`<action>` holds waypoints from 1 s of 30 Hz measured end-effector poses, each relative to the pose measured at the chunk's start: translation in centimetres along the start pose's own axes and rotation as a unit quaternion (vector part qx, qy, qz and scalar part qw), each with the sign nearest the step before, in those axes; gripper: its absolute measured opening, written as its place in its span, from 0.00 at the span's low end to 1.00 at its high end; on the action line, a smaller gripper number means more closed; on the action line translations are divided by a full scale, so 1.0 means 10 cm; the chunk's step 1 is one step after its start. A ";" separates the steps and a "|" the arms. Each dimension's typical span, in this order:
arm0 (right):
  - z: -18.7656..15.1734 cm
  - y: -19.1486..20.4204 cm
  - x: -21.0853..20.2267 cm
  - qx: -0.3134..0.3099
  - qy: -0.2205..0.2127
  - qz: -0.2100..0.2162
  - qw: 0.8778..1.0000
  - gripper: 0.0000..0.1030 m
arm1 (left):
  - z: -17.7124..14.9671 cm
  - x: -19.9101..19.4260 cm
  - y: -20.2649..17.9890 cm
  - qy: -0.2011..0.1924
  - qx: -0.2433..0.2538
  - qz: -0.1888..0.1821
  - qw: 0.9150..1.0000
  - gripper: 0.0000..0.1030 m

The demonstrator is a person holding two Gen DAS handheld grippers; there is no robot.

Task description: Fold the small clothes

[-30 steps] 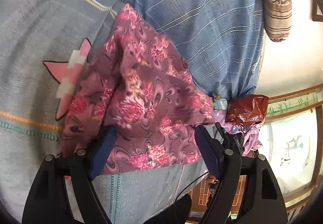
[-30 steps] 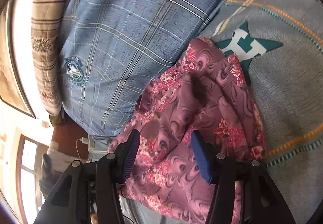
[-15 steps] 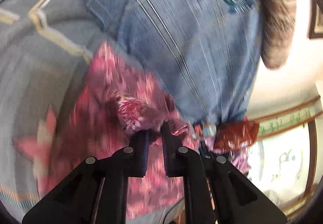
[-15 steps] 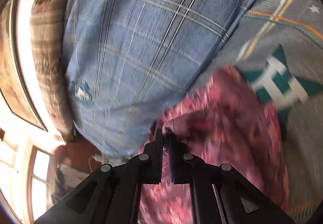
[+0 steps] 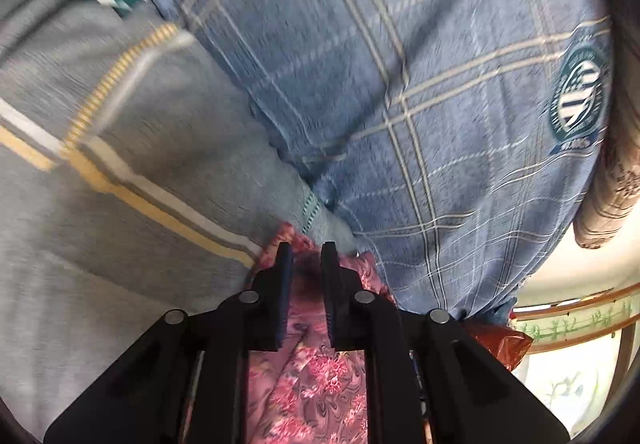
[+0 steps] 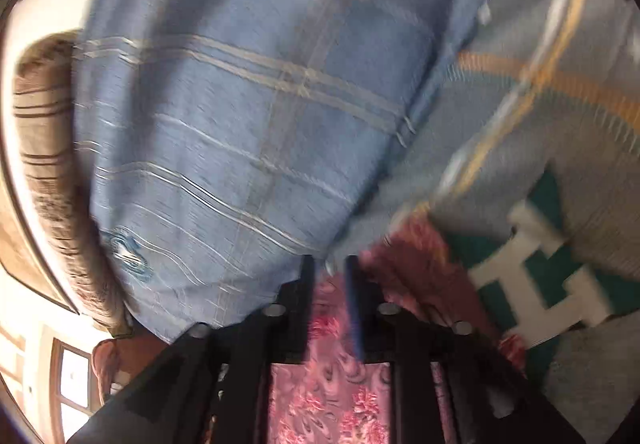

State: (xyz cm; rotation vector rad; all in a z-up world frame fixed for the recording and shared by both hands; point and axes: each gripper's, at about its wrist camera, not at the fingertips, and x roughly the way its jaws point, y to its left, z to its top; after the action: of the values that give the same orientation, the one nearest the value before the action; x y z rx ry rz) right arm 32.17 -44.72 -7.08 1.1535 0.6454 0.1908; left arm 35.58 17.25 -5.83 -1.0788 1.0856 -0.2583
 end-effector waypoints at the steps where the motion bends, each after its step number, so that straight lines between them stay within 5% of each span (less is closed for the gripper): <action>1: 0.03 0.02 -0.10 -0.002 -0.009 0.017 1.000 0.32 | -0.01 -0.07 0.01 -0.002 0.003 0.001 1.000 0.21; 3: 0.07 0.08 -0.22 -0.021 -0.011 0.022 0.999 0.39 | -0.06 -0.14 0.00 0.003 0.015 0.005 1.000 0.32; 8: -0.03 0.23 -0.21 -0.095 0.030 -0.047 0.994 0.40 | -0.32 -0.12 -0.21 0.039 0.077 0.021 0.996 0.52; 14: -0.31 0.29 -0.09 -0.150 0.095 -0.051 0.983 0.41 | -0.65 0.07 -0.47 0.071 0.163 0.071 0.982 0.64; 19: -0.33 0.19 0.30 -0.088 0.164 -0.047 0.981 0.48 | -0.73 0.34 -0.63 0.046 0.233 0.156 0.959 0.57; 21: -0.20 0.22 0.31 -0.082 0.121 -0.029 0.989 0.48 | -0.65 0.39 -0.60 0.032 0.248 0.204 0.947 0.34; 23: -0.01 0.24 0.24 -0.082 0.061 -0.027 0.994 0.48 | -0.47 0.40 -0.46 0.016 0.235 0.247 0.940 0.32; 25: 0.15 0.22 0.15 -0.083 0.024 -0.056 0.995 0.48 | -0.27 0.25 -0.30 -0.003 0.206 0.257 0.944 0.27; 30: 0.13 0.24 -0.10 -0.140 0.043 -0.082 0.986 0.49 | -0.14 -0.17 -0.19 -0.018 0.171 0.212 0.962 0.27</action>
State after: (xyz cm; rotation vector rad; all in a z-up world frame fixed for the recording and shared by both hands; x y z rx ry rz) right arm 32.53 -45.21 -4.19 0.8213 0.7616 0.1849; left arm 34.18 16.52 -3.35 -0.5242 1.1599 -0.0771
